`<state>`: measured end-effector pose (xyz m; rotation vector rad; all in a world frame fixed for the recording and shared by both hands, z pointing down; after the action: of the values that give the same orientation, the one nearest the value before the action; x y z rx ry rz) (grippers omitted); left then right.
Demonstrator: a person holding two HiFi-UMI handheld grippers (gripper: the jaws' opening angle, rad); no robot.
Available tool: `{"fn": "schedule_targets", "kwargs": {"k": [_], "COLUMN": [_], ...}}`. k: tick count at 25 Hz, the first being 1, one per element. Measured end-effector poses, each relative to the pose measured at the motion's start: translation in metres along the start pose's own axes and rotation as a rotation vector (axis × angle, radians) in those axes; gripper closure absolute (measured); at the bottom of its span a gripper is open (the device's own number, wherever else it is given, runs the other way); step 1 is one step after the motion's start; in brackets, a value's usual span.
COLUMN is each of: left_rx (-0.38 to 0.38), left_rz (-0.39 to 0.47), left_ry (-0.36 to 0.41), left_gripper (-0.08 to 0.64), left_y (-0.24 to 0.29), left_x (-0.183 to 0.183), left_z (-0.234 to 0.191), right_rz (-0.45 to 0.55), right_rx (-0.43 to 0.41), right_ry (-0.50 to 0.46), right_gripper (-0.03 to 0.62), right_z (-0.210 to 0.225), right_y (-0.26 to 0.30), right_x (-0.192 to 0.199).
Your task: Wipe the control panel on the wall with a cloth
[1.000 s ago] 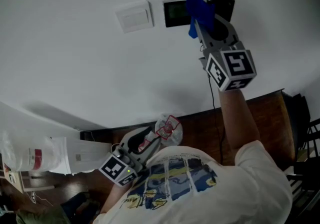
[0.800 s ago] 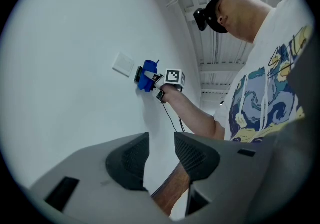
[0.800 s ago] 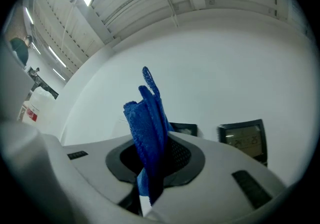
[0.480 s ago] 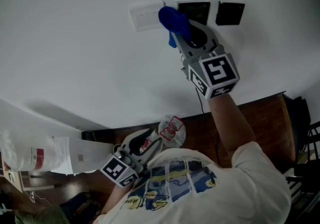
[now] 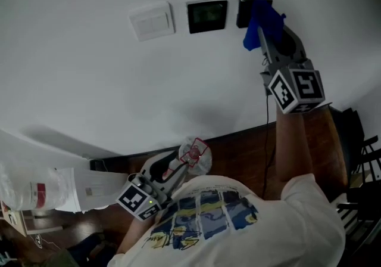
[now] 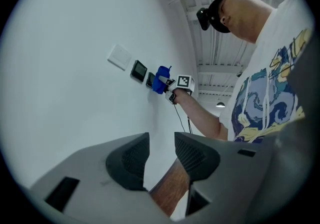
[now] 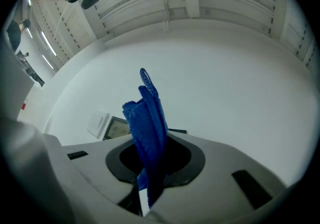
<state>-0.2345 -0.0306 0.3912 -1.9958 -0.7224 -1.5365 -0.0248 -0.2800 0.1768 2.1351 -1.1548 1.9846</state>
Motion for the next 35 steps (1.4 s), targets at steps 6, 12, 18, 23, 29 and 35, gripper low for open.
{"fn": "schedule_targets", "kwargs": {"k": [6,12,18,23,29,35], "left_rx": [0.023,0.008,-0.026,-0.032,-0.031,-0.056], "left_rz": [0.012,0.019,0.026,0.016,0.022,0.038], "left_ry": [0.015,0.022,0.027,0.033,0.024,0.016], "left_gripper": [0.419,0.419,0.419,0.419,0.419,0.419], "left_y": [0.025,0.032,0.019,0.002,-0.016,-0.039], "left_x": [0.002,0.0,-0.003,-0.001,-0.003,-0.009], "left_z": [0.016,0.023,0.014,0.004,-0.005,-0.012], "right_rz": [-0.048,-0.052,-0.034,-0.028,-0.012,-0.013], "right_rx": [0.104,0.074,0.059,-0.009,-0.069,-0.143], "right_ry": [-0.005,0.017,0.019,-0.003,0.042,0.051], "right_gripper": [0.503,0.504,0.505,0.504,0.504,0.505], "right_z": [0.068,0.063,0.039,-0.007,-0.06,-0.113], "right_y": [-0.004,0.006,0.014,0.024,0.04,0.053], "right_x": [0.023,0.027,0.021,0.016,0.012,0.011]}}
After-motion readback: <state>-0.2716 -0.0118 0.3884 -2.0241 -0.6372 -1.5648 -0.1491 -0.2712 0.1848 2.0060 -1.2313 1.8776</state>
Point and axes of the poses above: the fingertips, and each gripper's own axes: y forward along the fingers, z to its right, x out of its underside, the point moved 3 cm from there along -y, backward along the fingers, and after that the axes turned 8 degrees about z, right-handed, at the moved point
